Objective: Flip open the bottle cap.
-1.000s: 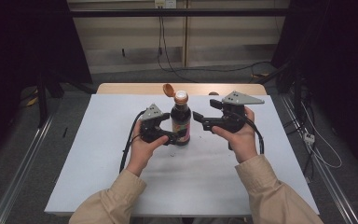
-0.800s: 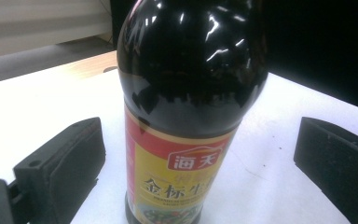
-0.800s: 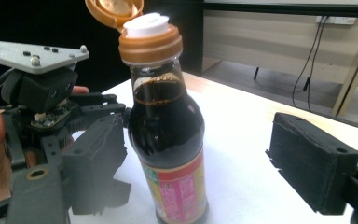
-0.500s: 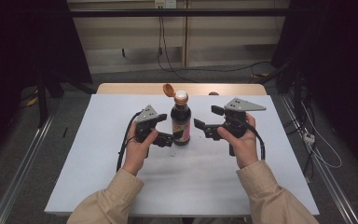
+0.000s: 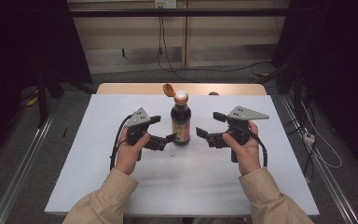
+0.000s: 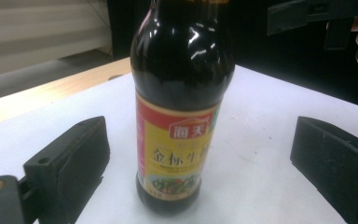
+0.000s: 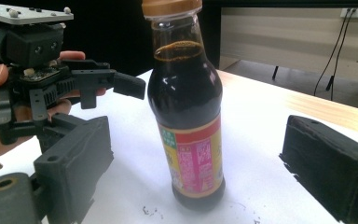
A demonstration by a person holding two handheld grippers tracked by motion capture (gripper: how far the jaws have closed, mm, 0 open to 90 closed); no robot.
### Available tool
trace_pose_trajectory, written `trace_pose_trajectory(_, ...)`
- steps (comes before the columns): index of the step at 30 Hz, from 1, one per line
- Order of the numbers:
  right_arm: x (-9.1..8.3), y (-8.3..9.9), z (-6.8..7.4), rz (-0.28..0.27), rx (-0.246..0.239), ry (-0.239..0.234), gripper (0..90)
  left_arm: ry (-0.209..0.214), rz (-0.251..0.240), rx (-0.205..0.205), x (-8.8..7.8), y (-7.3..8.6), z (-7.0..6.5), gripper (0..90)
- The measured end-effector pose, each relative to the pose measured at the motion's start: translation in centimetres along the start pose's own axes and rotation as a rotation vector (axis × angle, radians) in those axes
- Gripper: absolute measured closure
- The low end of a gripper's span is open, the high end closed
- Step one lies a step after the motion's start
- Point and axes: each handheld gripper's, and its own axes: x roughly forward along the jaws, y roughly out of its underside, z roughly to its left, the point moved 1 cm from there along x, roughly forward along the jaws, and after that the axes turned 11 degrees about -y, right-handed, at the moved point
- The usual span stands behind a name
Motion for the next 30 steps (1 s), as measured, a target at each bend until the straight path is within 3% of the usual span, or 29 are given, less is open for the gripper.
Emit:
trace_pose_trajectory(9,-0.7,1.4,0.0,0.019,-0.006,-0.010,7.7,-0.028,-0.009,0.000,-1.6,1.1,0.6,5.2)
trace_pose_trajectory(30,-2.3,3.9,-0.6,0.029,0.014,0.008,7.7,-0.037,0.004,0.003,-4.1,2.7,1.1,4.6)
